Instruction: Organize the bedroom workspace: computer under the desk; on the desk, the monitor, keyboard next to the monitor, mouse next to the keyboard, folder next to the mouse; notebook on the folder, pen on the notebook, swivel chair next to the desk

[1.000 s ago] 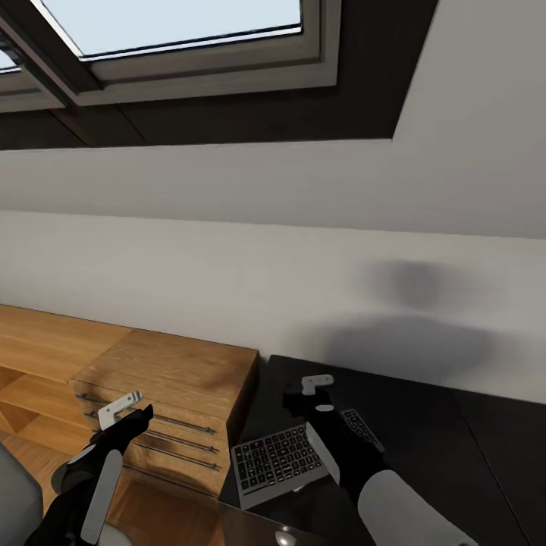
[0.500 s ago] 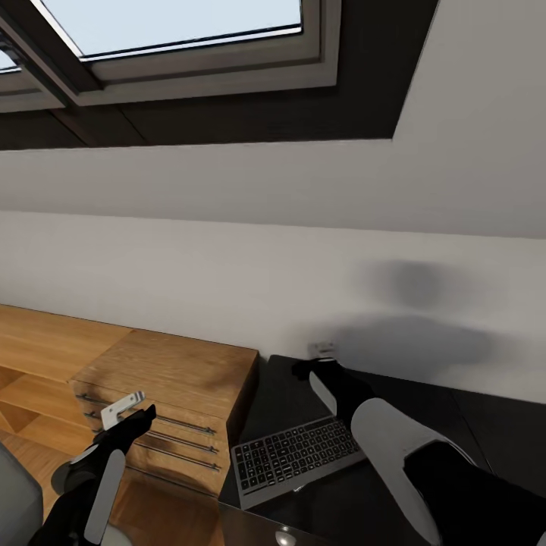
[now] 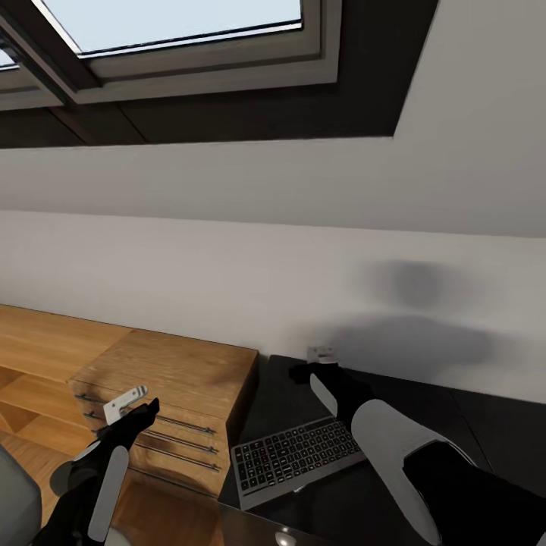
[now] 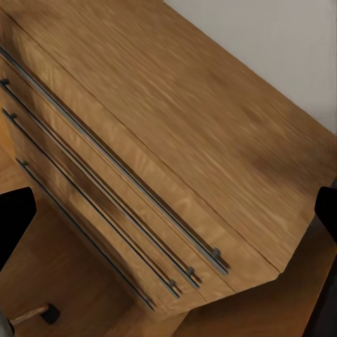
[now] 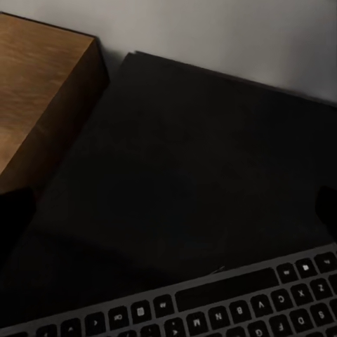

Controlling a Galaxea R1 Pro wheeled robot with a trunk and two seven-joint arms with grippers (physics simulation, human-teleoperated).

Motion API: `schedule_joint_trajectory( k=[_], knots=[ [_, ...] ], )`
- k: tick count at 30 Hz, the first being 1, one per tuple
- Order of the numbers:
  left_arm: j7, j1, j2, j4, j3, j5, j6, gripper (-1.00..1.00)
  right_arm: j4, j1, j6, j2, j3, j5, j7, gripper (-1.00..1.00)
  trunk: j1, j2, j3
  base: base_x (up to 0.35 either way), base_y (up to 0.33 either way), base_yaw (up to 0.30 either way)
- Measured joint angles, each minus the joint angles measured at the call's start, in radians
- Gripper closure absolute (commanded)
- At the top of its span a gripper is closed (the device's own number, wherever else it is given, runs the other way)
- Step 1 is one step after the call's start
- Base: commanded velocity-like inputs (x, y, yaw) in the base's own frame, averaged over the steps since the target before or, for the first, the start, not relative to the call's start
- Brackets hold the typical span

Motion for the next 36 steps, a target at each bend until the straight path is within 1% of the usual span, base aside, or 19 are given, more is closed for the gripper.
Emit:
schedule_joint_trajectory(
  k=[6,9,14,16,20,22,26,28,32,33,36],
  knots=[
    [0.001,0.0,-0.001,-0.001,0.0,-0.001,0.0,-1.0,-0.001,0.002,0.0,0.0,0.003,0.002,0.006,-1.0,0.023,-0.042,-0.019,0.0,0.0,0.0],
    [0.001,0.0,-0.002,-0.001,0.0,-0.001,0.0,-1.0,-0.001,0.002,0.0,0.0,0.004,0.004,0.02,-1.0,0.035,-0.063,-0.028,0.0,0.0,0.0],
    [0.002,0.0,-0.002,-0.001,0.0,-0.002,0.0,-1.0,0.0,0.002,0.002,0.0,0.005,0.012,0.084,-1.0,0.054,-0.098,-0.044,0.0,0.0,0.0],
    [0.002,0.0,-0.002,-0.001,0.0,-0.002,0.0,-1.0,0.0,0.002,0.003,0.0,0.006,0.016,0.097,-1.0,0.061,-0.112,-0.05,0.0,0.0,0.0],
    [0.002,0.0,-0.001,-0.001,0.0,-0.003,0.0,-1.0,0.0,0.002,0.005,0.0,0.013,0.042,0.13,-1.0,0.077,-0.141,-0.063,0.0,0.0,0.0],
    [0.002,0.0,-0.001,-0.001,0.0,-0.004,0.0,-1.0,0.0,0.003,0.005,0.0,0.03,0.074,0.193,-1.0,0.085,-0.155,-0.069,0.0,0.0,0.0],
    [0.002,0.0,-0.002,-0.001,0.0,-0.004,0.0,-1.0,0.001,0.003,0.003,0.0,0.039,0.096,0.256,-1.0,0.1,-0.183,-0.082,0.0,0.0,0.0],
    [0.002,0.0,-0.002,-0.001,0.0,-0.004,0.0,-1.0,0.001,0.004,0.001,0.0,0.041,0.101,0.272,-1.0,0.108,-0.197,-0.088,0.0,0.0,0.0],
    [0.002,0.001,-0.002,-0.001,0.0,-0.004,0.0,-1.0,0.001,0.004,0.0,0.0,0.042,0.106,0.282,-1.0,0.123,-0.225,-0.101,0.0,0.0,0.0],
    [-0.002,0.007,-0.007,0.004,0.006,-0.001,-0.001,-1.0,0.008,0.009,0.003,-0.005,0.044,0.115,0.277,-1.0,0.123,-0.225,-0.101,0.0,0.0,0.0],
    [-0.003,0.024,-0.024,0.018,0.018,-0.002,-0.006,-1.0,0.024,0.012,0.0,0.0,0.065,0.127,0.289,-1.0,0.123,-0.225,-0.101,0.0,0.0,0.0]
  ],
)
